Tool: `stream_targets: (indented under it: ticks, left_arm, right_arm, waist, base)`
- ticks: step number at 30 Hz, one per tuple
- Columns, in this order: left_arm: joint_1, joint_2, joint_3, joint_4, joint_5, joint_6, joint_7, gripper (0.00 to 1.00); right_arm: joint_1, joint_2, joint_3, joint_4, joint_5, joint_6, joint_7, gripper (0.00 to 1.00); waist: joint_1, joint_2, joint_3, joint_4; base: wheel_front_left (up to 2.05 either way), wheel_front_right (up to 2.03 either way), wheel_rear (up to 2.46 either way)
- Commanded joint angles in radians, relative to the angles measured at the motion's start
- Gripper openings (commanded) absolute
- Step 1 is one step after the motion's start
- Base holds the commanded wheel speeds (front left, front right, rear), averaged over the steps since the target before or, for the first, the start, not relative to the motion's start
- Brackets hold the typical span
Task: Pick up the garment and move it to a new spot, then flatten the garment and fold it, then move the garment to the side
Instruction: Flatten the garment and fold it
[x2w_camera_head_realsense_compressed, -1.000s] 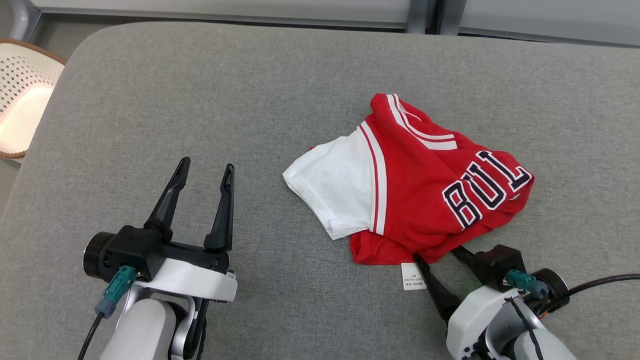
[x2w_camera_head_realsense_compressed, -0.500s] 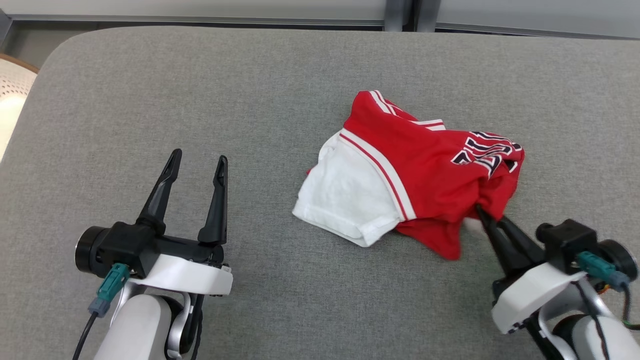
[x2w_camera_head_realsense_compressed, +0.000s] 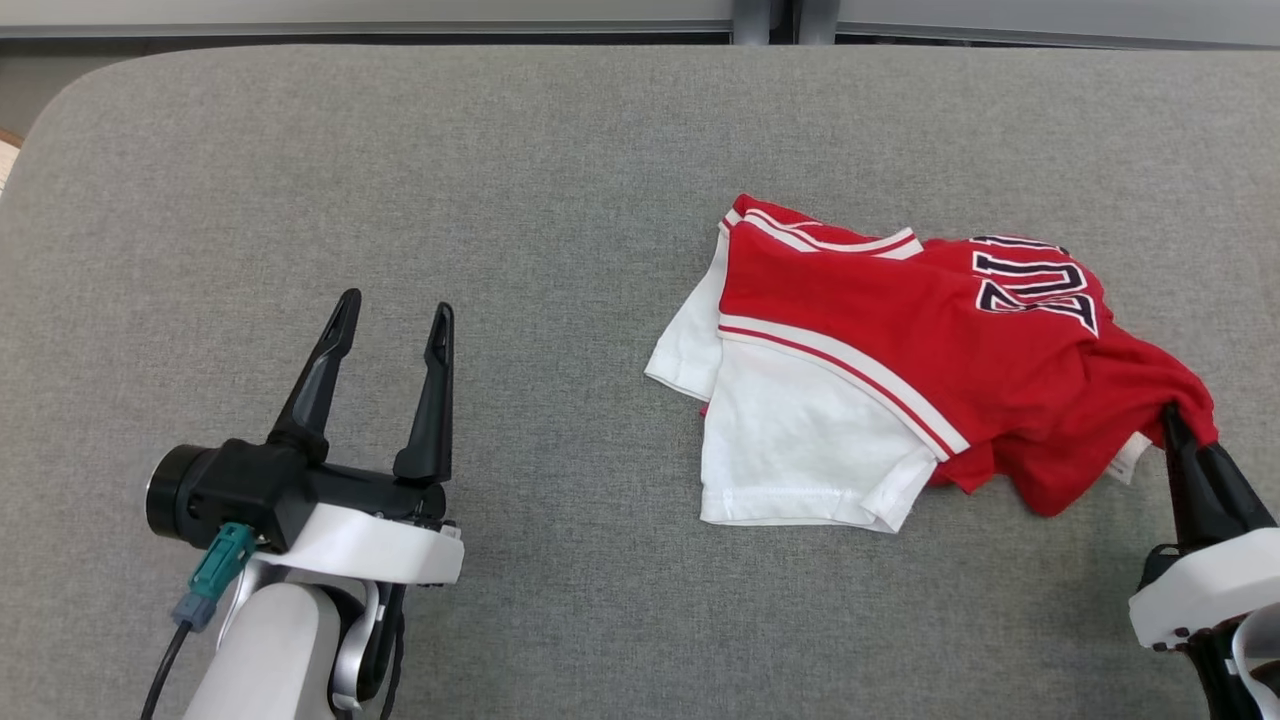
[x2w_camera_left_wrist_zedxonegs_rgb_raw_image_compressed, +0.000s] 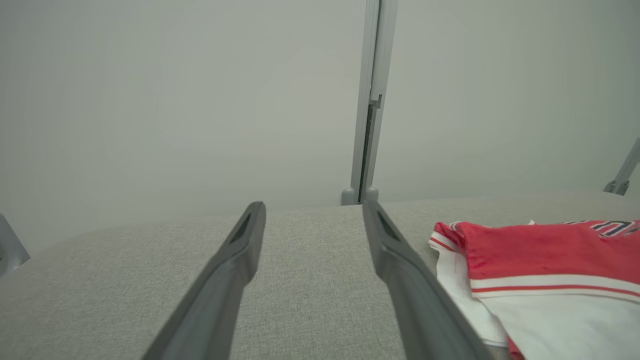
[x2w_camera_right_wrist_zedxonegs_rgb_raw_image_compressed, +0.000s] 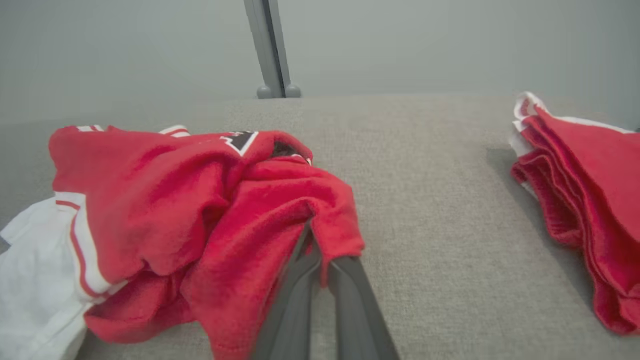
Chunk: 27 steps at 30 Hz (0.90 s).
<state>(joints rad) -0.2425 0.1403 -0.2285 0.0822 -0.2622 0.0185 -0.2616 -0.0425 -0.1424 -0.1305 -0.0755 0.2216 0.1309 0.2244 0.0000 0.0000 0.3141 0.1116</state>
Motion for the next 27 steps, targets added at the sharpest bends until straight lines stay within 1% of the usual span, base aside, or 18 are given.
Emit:
stream_targets:
  ticks: [1,5,8,12,15,19,23,27]
  left_arm:
    - [-0.018,0.001,0.006,0.001,0.008,-0.004,-0.004,1.0]
    - [-0.01,0.003,0.013,0.007,0.01,-0.008,-0.004,1.0]
    - [0.008,0.006,0.02,0.007,0.013,-0.004,-0.004,1.0]
    - [0.03,0.008,0.033,-0.002,0.015,0.008,-0.004,1.0]
    - [0.054,0.01,0.036,-0.007,0.02,0.014,-0.004,1.0]
    - [0.087,0.015,0.038,-0.01,0.023,0.021,-0.004,1.0]
    - [0.123,0.022,0.031,-0.012,0.024,0.025,0.004,1.0]
    - [0.141,0.026,0.025,-0.018,0.024,0.027,0.016,1.0]
  right_arm:
    - [-0.008,0.003,-0.009,0.017,0.009,0.0,-0.02,1.0]
    - [-0.021,0.028,-0.022,0.056,0.011,0.0,-0.109,1.0]
    - [-0.019,0.036,-0.018,0.031,-0.01,0.0,-0.176,1.0]
    - [-0.004,0.037,0.017,-0.033,-0.036,0.0,-0.224,1.0]
    - [0.009,0.031,0.047,-0.076,-0.061,0.0,-0.233,1.0]
    - [0.038,0.03,0.081,-0.111,-0.076,0.0,-0.216,1.0]
    - [0.076,0.037,0.106,-0.124,-0.076,0.0,-0.197,1.0]
    - [0.096,0.043,0.117,-0.131,-0.068,0.0,-0.189,1.0]
  waist:
    - [0.0,0.0,0.003,-0.002]
    - [0.0,0.0,-0.001,-0.008]
    - [0.0,0.0,-0.015,-0.016]
    - [0.0,0.0,-0.041,-0.029]
    - [0.0,0.0,-0.066,-0.036]
    - [0.0,0.0,-0.104,-0.046]
    - [0.0,0.0,-0.138,-0.055]
    - [0.0,0.0,-0.149,-0.06]
  base:
    - [0.0,0.0,0.0]
    - [0.0,0.0,0.0]
    - [0.0,0.0,0.0]
    - [0.0,0.0,0.0]
    - [0.0,0.0,0.0]
    - [0.0,0.0,0.0]
    - [0.0,0.0,0.0]
    - [0.0,0.0,0.0]
